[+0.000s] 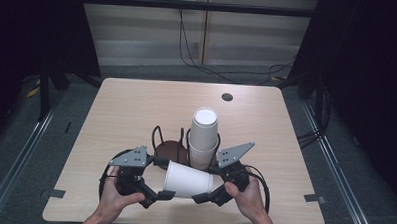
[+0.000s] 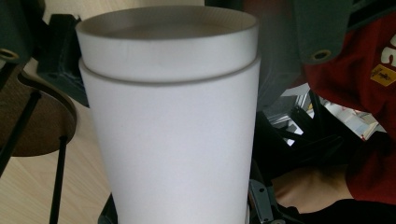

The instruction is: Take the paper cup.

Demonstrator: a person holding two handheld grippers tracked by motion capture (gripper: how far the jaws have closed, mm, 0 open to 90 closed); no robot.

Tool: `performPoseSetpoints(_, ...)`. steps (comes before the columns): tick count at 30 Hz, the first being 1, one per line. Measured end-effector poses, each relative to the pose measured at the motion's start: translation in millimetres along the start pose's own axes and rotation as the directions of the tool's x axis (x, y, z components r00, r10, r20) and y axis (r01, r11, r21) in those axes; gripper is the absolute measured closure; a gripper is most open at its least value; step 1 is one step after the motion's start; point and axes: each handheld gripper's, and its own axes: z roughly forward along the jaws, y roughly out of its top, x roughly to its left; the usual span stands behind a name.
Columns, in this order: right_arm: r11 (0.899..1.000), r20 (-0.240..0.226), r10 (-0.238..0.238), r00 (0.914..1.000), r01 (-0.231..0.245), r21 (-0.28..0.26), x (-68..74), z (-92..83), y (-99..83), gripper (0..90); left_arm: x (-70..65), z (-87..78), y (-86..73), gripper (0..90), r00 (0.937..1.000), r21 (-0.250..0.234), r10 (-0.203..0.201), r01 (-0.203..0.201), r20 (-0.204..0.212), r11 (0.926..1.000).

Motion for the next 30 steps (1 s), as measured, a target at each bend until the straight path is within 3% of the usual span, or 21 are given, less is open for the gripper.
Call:
performPoseSetpoints(10,1.000,-0.013,-0.005,0.9999,0.005,-0.002,1.0,2.2,0.1,25.7,-5.2,8.8,0.4,0.5,1.0000,0.007,-0.004,0.004,0.001,1.0000)
performPoseSetpoints(12,1.000,-0.011,-0.007,0.9999,0.007,0.003,1.1,2.9,0.2,25.7,-6.1,10.0,0.2,2.8,0.9998,0.010,0.015,-0.015,0.014,0.9998)
performPoseSetpoints(13,1.000,-0.011,-0.009,0.9999,0.009,0.005,0.9,3.3,0.1,25.8,-6.6,10.1,0.2,6.6,0.9996,0.009,0.020,-0.021,0.018,0.9997)
performPoseSetpoints(23,1.000,-0.014,-0.011,0.9998,0.011,-0.002,0.8,3.3,0.0,25.9,-3.8,4.6,1.6,11.0,0.9986,-0.011,0.019,-0.019,0.049,0.9998)
performPoseSetpoints(30,1.000,-0.004,-0.013,0.9999,0.014,0.028,1.2,6.4,0.0,24.1,-4.8,2.4,2.7,14.5,0.9978,-0.006,0.020,-0.020,0.063,0.9998)
